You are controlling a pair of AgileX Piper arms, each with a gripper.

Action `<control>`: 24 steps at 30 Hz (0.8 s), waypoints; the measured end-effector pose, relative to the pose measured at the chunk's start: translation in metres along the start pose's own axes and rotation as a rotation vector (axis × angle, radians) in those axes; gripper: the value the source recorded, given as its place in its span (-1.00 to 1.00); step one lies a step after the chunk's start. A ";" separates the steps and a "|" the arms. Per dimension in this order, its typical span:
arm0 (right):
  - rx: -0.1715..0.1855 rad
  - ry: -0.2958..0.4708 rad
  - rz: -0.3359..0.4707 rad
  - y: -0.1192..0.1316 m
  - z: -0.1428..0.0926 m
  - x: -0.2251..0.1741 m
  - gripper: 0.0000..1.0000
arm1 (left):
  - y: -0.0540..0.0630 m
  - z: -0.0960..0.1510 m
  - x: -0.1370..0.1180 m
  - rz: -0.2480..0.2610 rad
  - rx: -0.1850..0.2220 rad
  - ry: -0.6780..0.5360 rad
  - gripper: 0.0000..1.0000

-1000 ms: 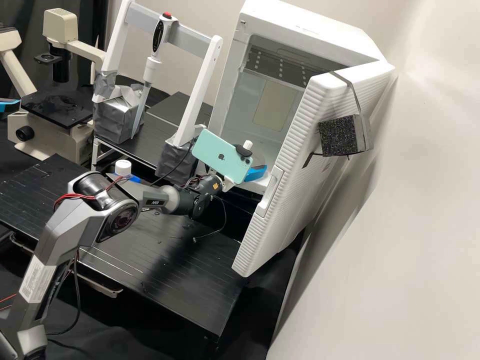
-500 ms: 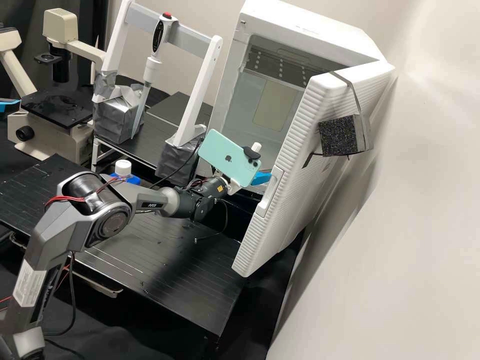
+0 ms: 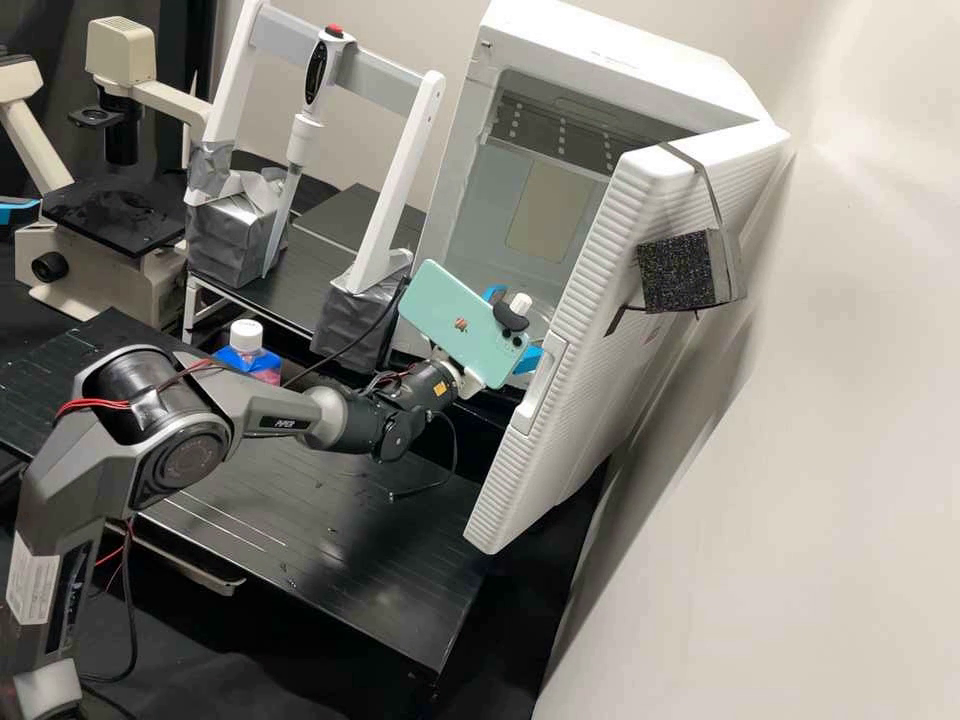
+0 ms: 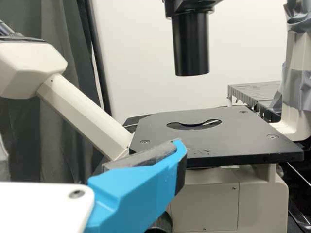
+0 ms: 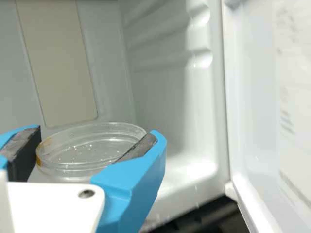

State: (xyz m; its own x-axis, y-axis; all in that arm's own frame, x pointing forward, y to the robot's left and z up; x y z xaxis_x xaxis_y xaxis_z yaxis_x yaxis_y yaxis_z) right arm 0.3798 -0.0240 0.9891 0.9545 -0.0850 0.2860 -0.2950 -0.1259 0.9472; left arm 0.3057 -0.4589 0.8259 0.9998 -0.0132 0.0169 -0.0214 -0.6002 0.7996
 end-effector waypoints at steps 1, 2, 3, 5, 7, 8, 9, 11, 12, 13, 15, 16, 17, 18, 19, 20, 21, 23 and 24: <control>0.001 0.003 -0.003 0.000 0.003 -0.006 -1.00 | 0.000 0.000 0.000 0.000 0.000 0.000 1.00; 0.003 0.003 0.000 0.002 0.007 -0.011 -1.00 | 0.000 0.000 0.000 0.000 0.000 0.000 1.00; 0.006 0.001 0.000 0.002 0.011 -0.017 -1.00 | 0.000 0.000 0.000 0.000 0.000 0.000 1.00; 0.028 0.005 0.017 0.005 0.017 -0.031 -1.00 | 0.000 0.000 0.000 0.000 0.000 0.000 1.00; 0.042 0.010 0.035 0.007 0.022 -0.046 -1.00 | 0.000 0.000 0.000 0.000 0.000 0.000 1.00; 0.051 0.017 0.041 0.006 0.024 -0.058 -1.00 | 0.000 0.000 0.000 0.000 0.000 0.000 1.00; 0.053 0.026 0.046 0.007 0.023 -0.061 -1.00 | 0.000 0.000 0.000 0.000 0.000 0.000 1.00; 0.053 0.061 0.042 0.001 0.020 -0.081 -1.00 | 0.000 0.000 0.000 0.000 0.000 0.000 1.00; 0.049 0.074 0.032 -0.002 0.019 -0.088 -1.00 | 0.000 0.000 0.000 0.000 0.000 0.000 1.00; 0.043 0.094 0.019 -0.005 0.016 -0.097 -1.00 | 0.000 0.000 0.000 0.000 0.000 0.000 1.00; 0.032 0.126 -0.009 -0.012 0.012 -0.112 -1.00 | 0.000 0.000 0.000 0.000 0.000 0.000 1.00; 0.028 0.145 -0.023 -0.016 0.008 -0.120 -1.00 | 0.000 0.000 0.000 0.000 0.000 0.000 1.00; 0.027 0.156 -0.035 -0.019 0.006 -0.127 -1.00 | 0.000 0.000 0.000 0.000 0.000 0.000 1.00; 0.026 0.171 -0.047 -0.022 0.002 -0.133 -1.00 | 0.000 0.000 0.000 0.000 0.000 0.000 1.00; 0.027 0.187 -0.061 -0.027 -0.002 -0.140 -1.00 | 0.000 0.000 0.000 0.000 0.000 0.000 1.00; 0.028 0.200 -0.080 -0.032 -0.006 -0.145 -1.00 | 0.000 0.000 0.000 0.000 0.000 0.000 1.00; 0.025 0.214 -0.101 -0.036 -0.010 -0.152 -1.00 | 0.000 0.000 0.000 0.000 0.000 0.000 1.00; 0.022 0.255 -0.154 -0.048 -0.021 -0.164 -1.00 | 0.000 0.000 0.000 0.000 0.000 0.000 1.00; 0.020 0.276 -0.180 -0.054 -0.025 -0.170 -1.00 | 0.000 0.000 0.000 0.000 0.000 0.000 1.00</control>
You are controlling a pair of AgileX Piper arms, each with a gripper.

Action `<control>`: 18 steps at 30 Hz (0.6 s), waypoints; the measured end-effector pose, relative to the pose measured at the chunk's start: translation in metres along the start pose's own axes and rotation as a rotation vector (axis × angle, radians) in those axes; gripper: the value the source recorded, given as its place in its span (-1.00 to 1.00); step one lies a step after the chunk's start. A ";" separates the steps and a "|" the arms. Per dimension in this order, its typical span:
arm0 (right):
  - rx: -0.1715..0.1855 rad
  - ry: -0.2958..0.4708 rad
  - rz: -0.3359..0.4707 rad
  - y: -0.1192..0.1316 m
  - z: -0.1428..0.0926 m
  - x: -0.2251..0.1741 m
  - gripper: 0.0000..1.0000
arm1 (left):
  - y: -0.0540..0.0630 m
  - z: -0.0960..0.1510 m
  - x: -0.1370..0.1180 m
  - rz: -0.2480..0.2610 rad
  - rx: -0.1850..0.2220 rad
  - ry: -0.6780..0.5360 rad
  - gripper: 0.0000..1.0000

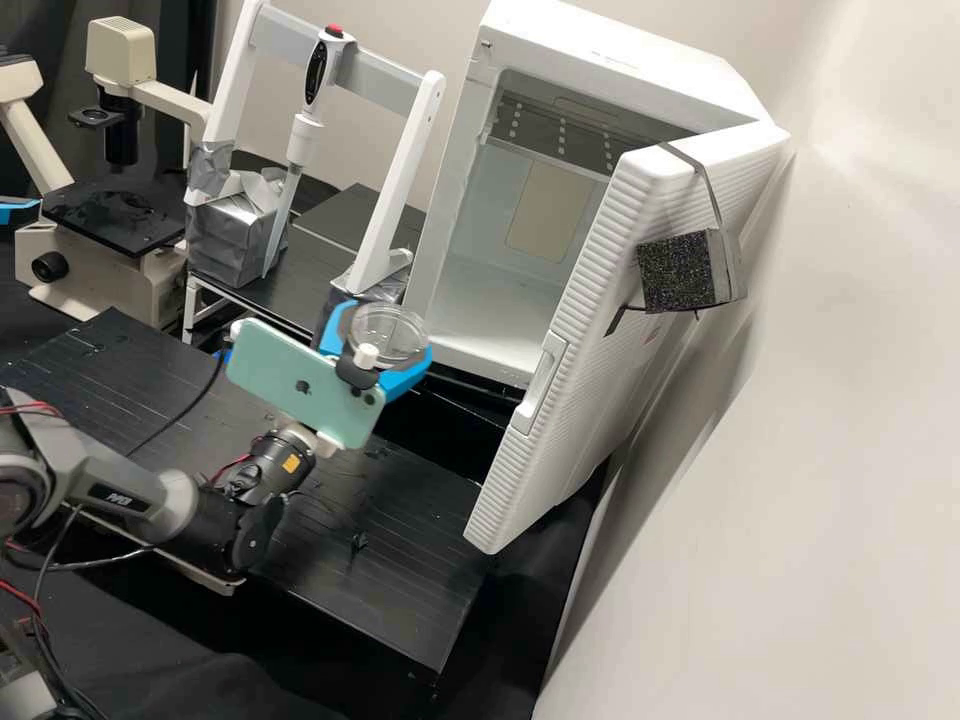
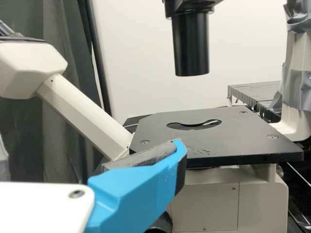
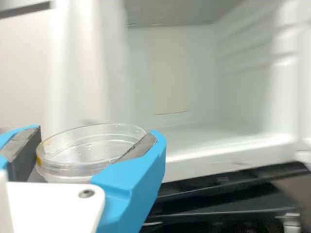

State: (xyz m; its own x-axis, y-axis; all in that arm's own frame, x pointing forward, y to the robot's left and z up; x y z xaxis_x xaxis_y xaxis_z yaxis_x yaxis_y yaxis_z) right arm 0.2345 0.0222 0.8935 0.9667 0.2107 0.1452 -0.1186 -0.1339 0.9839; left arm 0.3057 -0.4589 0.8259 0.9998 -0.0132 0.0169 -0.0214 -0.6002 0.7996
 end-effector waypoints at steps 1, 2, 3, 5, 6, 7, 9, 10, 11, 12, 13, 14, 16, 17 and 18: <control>-0.001 0.017 -0.020 -0.005 -0.004 -0.002 -1.00 | 0.000 0.000 0.000 0.000 0.000 0.000 1.00; -0.001 0.036 -0.044 -0.010 -0.010 -0.005 -1.00 | 0.000 0.000 0.000 0.000 0.000 0.000 1.00; -0.001 0.054 -0.063 -0.015 -0.015 -0.008 -1.00 | 0.000 0.000 0.000 0.000 0.000 0.000 1.00; 0.006 0.092 -0.100 -0.024 -0.025 -0.012 -1.00 | 0.000 0.000 0.000 0.000 0.000 0.000 1.00; 0.013 0.113 -0.121 -0.030 -0.030 -0.013 -1.00 | 0.000 0.000 0.000 0.000 0.000 0.000 1.00; 0.018 0.142 -0.147 -0.036 -0.036 -0.015 -1.00 | 0.000 0.000 0.000 0.000 0.000 0.000 1.00; 0.018 0.187 -0.186 -0.045 -0.046 -0.016 -1.00 | 0.000 0.000 0.000 0.000 0.000 0.000 1.00; 0.016 0.214 -0.209 -0.050 -0.052 -0.016 -1.00 | 0.000 0.000 0.000 0.000 0.000 0.000 1.00; 0.016 0.240 -0.233 -0.056 -0.057 -0.017 -1.00 | 0.000 0.000 0.000 0.000 0.000 0.000 1.00; 0.016 0.261 -0.252 -0.060 -0.061 -0.017 -1.00 | 0.000 0.000 0.000 0.000 0.000 0.000 1.00; 0.008 0.287 -0.274 -0.065 -0.067 -0.016 -1.00 | 0.000 0.000 0.000 0.000 0.000 0.000 1.00; -0.004 0.304 -0.290 -0.069 -0.071 -0.015 -1.00 | 0.000 0.000 0.000 0.000 0.000 0.000 1.00; -0.019 0.353 -0.324 -0.079 -0.082 -0.009 -1.00 | 0.000 0.000 0.000 0.000 0.000 0.000 1.00; -0.027 0.366 -0.337 -0.082 -0.086 -0.008 -1.00 | 0.000 0.000 0.000 0.000 0.000 0.000 1.00; -0.037 0.383 -0.346 -0.087 -0.091 -0.002 -1.00 | 0.000 0.000 0.000 0.000 0.000 0.000 1.00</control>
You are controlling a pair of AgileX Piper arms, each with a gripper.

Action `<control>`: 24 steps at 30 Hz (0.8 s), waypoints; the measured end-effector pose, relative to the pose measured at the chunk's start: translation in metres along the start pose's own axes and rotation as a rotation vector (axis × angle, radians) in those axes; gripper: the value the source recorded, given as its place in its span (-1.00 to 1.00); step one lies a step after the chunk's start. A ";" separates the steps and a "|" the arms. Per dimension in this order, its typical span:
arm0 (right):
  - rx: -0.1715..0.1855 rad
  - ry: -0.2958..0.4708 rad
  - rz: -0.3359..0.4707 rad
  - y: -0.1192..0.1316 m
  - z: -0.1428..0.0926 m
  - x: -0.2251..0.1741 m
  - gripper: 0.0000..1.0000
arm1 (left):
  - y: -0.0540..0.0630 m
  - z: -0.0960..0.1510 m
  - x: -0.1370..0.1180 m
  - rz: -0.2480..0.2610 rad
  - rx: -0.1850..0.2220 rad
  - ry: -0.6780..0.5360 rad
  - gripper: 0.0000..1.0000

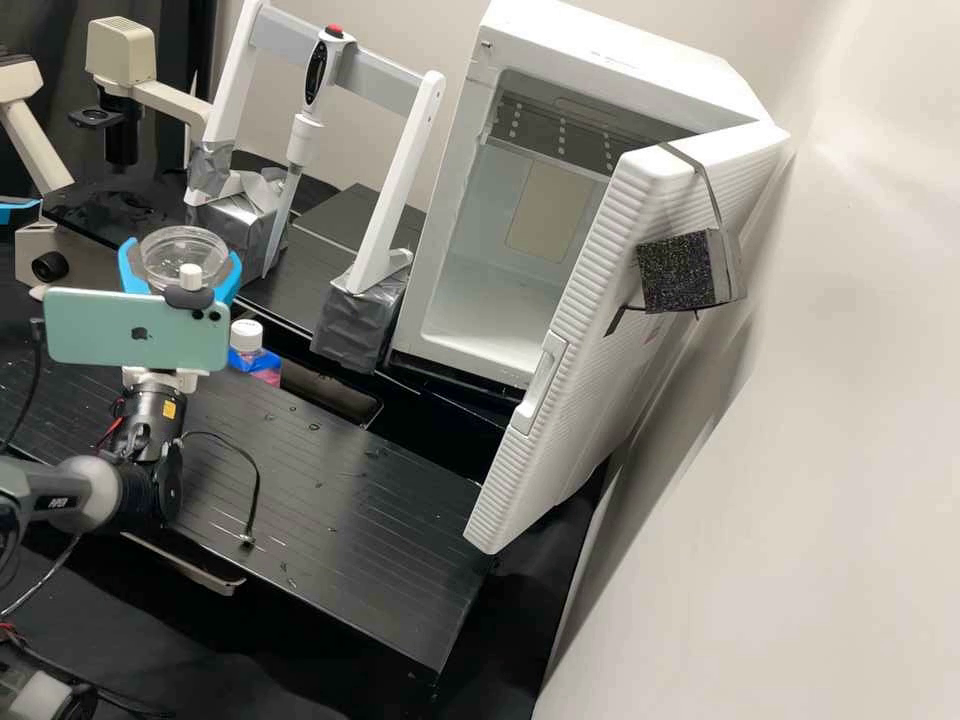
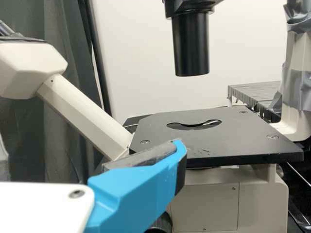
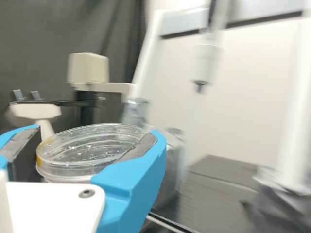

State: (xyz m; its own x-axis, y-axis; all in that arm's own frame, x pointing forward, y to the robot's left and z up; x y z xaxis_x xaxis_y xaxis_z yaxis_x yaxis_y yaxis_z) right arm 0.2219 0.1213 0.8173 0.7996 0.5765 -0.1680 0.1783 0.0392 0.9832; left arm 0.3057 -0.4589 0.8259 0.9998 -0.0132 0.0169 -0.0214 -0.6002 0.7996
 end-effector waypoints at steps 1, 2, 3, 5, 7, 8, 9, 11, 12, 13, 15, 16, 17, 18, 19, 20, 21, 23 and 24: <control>-0.011 0.006 -0.012 -0.002 -0.001 0.005 -1.00 | 0.000 0.000 0.000 0.000 0.000 0.000 1.00; -0.020 0.015 -0.026 -0.004 -0.003 0.011 -1.00 | 0.000 0.000 0.000 0.000 0.000 0.000 1.00; -0.023 0.023 -0.035 -0.006 -0.005 0.016 -1.00 | 0.000 0.000 0.000 0.000 0.000 0.000 1.00; -0.033 0.030 -0.055 -0.009 -0.007 0.029 -1.00 | 0.000 0.000 0.000 0.000 0.000 0.000 1.00; -0.029 0.037 -0.079 -0.012 -0.009 0.042 -1.00 | 0.000 0.000 0.000 0.000 0.000 0.000 1.00; -0.030 0.038 -0.095 -0.014 -0.010 0.049 -1.00 | 0.000 0.000 0.000 0.000 0.000 0.000 1.00; -0.033 0.042 -0.109 -0.016 -0.012 0.060 -1.00 | 0.000 0.000 0.000 0.000 0.000 0.000 1.00; -0.030 0.039 -0.132 -0.019 -0.014 0.074 -1.00 | 0.000 0.000 0.000 0.000 0.000 0.000 1.00; -0.030 0.040 -0.139 -0.021 -0.016 0.081 -1.00 | 0.000 0.000 0.000 0.000 0.000 0.000 1.00; -0.030 0.044 -0.147 -0.023 -0.018 0.087 -1.00 | 0.000 0.000 0.000 0.000 0.000 0.000 1.00; -0.037 0.051 -0.160 -0.027 -0.020 0.099 -1.00 | 0.000 0.000 0.000 0.000 0.000 0.000 1.00; -0.036 0.056 -0.164 -0.029 -0.021 0.106 -1.00 | 0.000 0.000 0.000 0.000 0.000 0.000 1.00; -0.034 0.064 -0.166 -0.030 -0.022 0.112 -1.00 | 0.000 0.000 0.000 0.000 0.000 0.000 1.00; -0.033 0.073 -0.167 -0.032 -0.023 0.118 -1.00 | 0.000 0.000 0.000 0.000 0.000 0.000 1.00; -0.032 0.085 -0.168 -0.034 -0.024 0.125 -1.00 | 0.000 0.000 0.000 0.000 0.000 0.000 1.00; -0.029 0.096 -0.170 -0.036 -0.025 0.132 -1.00 | 0.000 0.000 0.000 0.000 0.000 0.000 1.00; -0.020 0.104 -0.171 -0.039 -0.025 0.137 -1.00 | 0.000 0.000 0.000 0.000 0.000 0.000 1.00; 0.021 0.124 -0.185 -0.043 -0.025 0.151 -1.00 | 0.000 0.000 0.000 0.000 0.000 0.000 1.00; 0.037 0.127 -0.193 -0.045 -0.024 0.156 -1.00 | 0.000 0.000 0.000 0.000 0.000 0.000 1.00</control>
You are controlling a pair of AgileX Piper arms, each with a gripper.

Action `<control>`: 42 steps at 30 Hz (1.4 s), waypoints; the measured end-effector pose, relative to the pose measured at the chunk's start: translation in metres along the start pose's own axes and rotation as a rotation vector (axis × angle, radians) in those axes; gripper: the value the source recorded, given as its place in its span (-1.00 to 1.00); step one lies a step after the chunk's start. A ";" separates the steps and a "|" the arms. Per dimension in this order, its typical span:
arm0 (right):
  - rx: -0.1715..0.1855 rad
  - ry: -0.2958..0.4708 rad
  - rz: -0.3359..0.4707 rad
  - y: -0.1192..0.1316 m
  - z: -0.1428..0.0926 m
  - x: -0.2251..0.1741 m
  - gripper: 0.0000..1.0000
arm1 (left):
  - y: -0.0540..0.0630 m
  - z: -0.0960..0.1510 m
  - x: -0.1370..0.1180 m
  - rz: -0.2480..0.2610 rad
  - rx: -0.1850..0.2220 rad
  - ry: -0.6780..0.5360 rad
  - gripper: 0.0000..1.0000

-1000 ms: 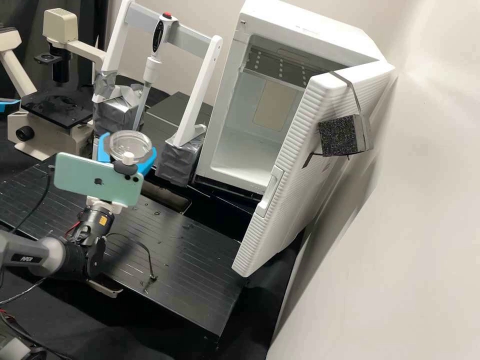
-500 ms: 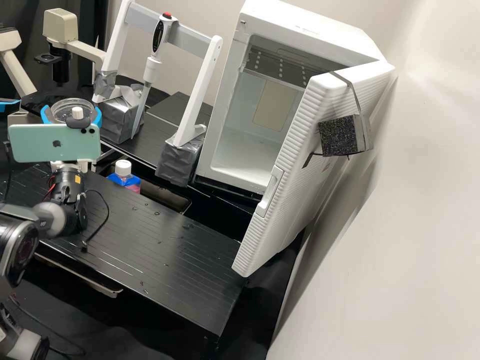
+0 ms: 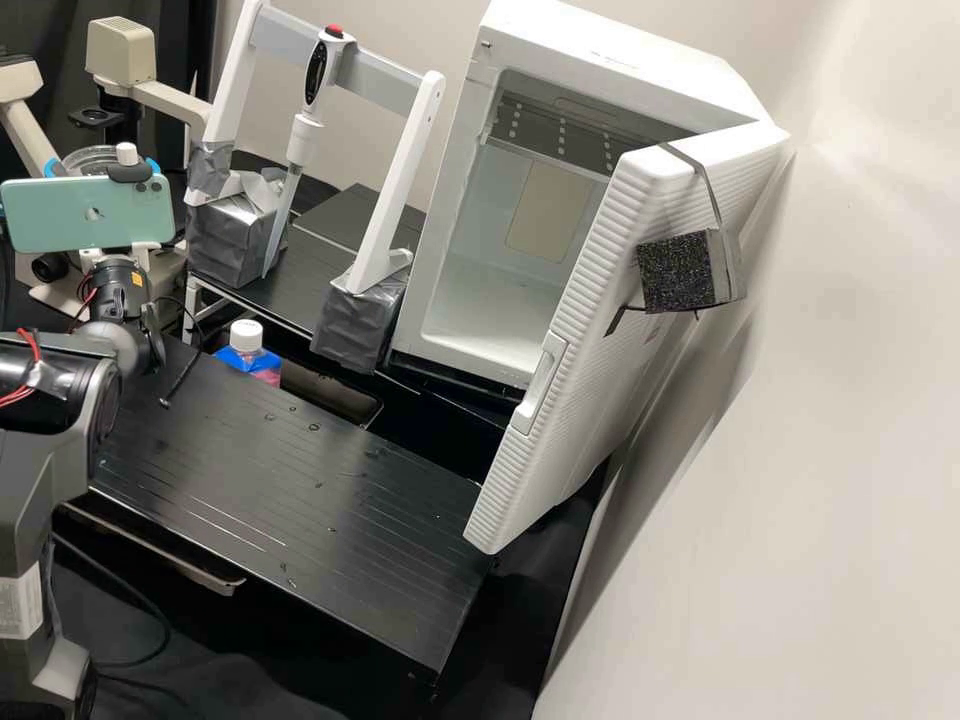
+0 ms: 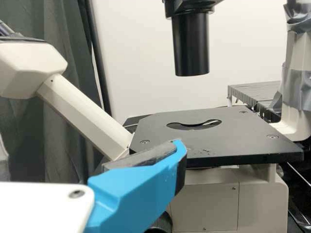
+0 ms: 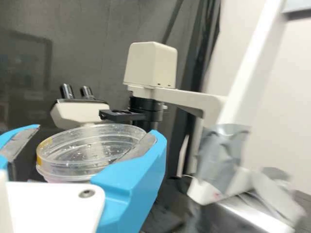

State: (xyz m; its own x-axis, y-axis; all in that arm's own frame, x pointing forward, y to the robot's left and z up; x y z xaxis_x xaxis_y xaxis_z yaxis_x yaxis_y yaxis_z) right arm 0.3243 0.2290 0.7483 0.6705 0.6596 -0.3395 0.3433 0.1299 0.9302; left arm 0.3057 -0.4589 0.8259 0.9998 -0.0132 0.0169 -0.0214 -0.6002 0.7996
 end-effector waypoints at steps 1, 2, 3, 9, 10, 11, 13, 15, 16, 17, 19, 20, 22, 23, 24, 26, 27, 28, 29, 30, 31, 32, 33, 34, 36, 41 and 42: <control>0.015 0.007 -0.007 -0.001 0.001 0.004 -1.00 | 0.000 0.000 0.000 0.000 0.000 0.000 1.00; 0.032 0.016 -0.017 -0.002 0.003 0.010 -1.00 | 0.000 0.000 0.000 0.000 0.000 0.000 1.00; 0.043 0.022 -0.032 -0.004 0.005 0.015 -1.00 | 0.000 0.000 0.000 0.000 0.000 0.000 1.00; 0.118 -0.025 -0.086 -0.015 0.024 0.034 -1.00 | 0.000 0.000 0.000 0.000 0.000 0.000 1.00; 0.119 -0.047 -0.095 -0.017 0.028 0.038 -1.00 | 0.000 0.000 0.000 0.000 0.000 0.000 1.00; 0.119 -0.059 -0.102 -0.019 0.031 0.041 -1.00 | 0.000 0.000 0.000 0.000 0.000 0.000 1.00; 0.115 -0.072 -0.114 -0.022 0.035 0.046 -1.00 | 0.000 0.000 0.000 0.000 0.000 0.000 1.00; 0.111 -0.088 -0.124 -0.025 0.039 0.051 -1.00 | 0.000 0.000 0.000 0.000 0.000 0.000 1.00; 0.110 -0.093 -0.129 -0.026 0.040 0.055 -1.00 | 0.000 0.000 0.000 0.000 0.000 0.000 1.00; 0.109 -0.097 -0.133 -0.028 0.040 0.058 -1.00 | 0.000 0.000 0.000 0.000 0.000 0.000 1.00; 0.106 -0.107 -0.141 -0.031 0.042 0.063 -1.00 | 0.000 0.000 0.000 0.000 0.000 0.000 1.00; 0.104 -0.115 -0.147 -0.033 0.043 0.067 -1.00 | 0.000 0.000 0.000 0.000 0.000 0.000 1.00; 0.102 -0.123 -0.155 -0.035 0.043 0.072 -1.00 | 0.000 0.000 0.000 0.000 0.000 0.000 1.00; 0.100 -0.125 -0.156 -0.036 0.043 0.075 -1.00 | 0.000 0.000 0.000 0.000 0.000 0.000 1.00; 0.096 -0.120 -0.159 -0.037 0.042 0.077 -1.00 | 0.000 0.000 0.000 0.000 0.000 0.000 1.00; 0.093 -0.129 -0.168 -0.041 0.045 0.082 -1.00 | 0.000 0.000 0.000 0.000 0.000 0.000 1.00; 0.093 -0.132 -0.170 -0.042 0.046 0.083 -1.00 | 0.000 0.000 0.000 0.000 0.000 0.000 1.00; 0.093 -0.139 -0.173 -0.044 0.049 0.085 -1.00 | 0.000 0.000 0.000 0.000 0.000 0.000 1.00; 0.091 -0.145 -0.174 -0.044 0.050 0.087 -1.00 | 0.000 0.000 0.000 0.000 0.000 0.000 1.00; 0.091 -0.149 -0.176 -0.045 0.051 0.088 -1.00 | 0.000 0.000 0.000 0.000 0.000 0.000 1.00; 0.089 -0.156 -0.176 -0.045 0.053 0.090 -1.00 | 0.000 0.000 0.000 0.000 0.000 0.000 1.00; 0.086 -0.162 -0.177 -0.045 0.053 0.091 -1.00 | 0.000 0.000 0.000 0.000 0.000 0.000 1.00; 0.085 -0.165 -0.177 -0.044 0.054 0.092 -1.00 | 0.000 0.000 0.000 0.000 0.000 0.000 1.00; 0.082 -0.167 -0.176 -0.044 0.055 0.094 -1.00 | 0.000 0.000 0.000 0.000 0.000 0.000 1.00; 0.072 -0.167 -0.175 -0.043 0.056 0.098 -1.00 | 0.000 0.000 0.000 0.000 0.000 0.000 1.00; 0.040 -0.159 -0.182 -0.040 0.056 0.108 -1.00 | 0.000 0.000 0.000 0.000 0.000 0.000 1.00; 0.040 -0.164 -0.183 -0.040 0.057 0.110 -1.00 | 0.000 0.000 0.000 0.000 0.000 0.000 1.00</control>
State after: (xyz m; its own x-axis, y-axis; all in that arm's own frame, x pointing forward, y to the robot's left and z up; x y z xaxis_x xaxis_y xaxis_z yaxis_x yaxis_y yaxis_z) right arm 0.4219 0.2542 0.6661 0.6914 0.4984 -0.5231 0.4923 0.2050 0.8459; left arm 0.3057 -0.4589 0.8259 0.9998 -0.0132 0.0169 -0.0214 -0.6002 0.7996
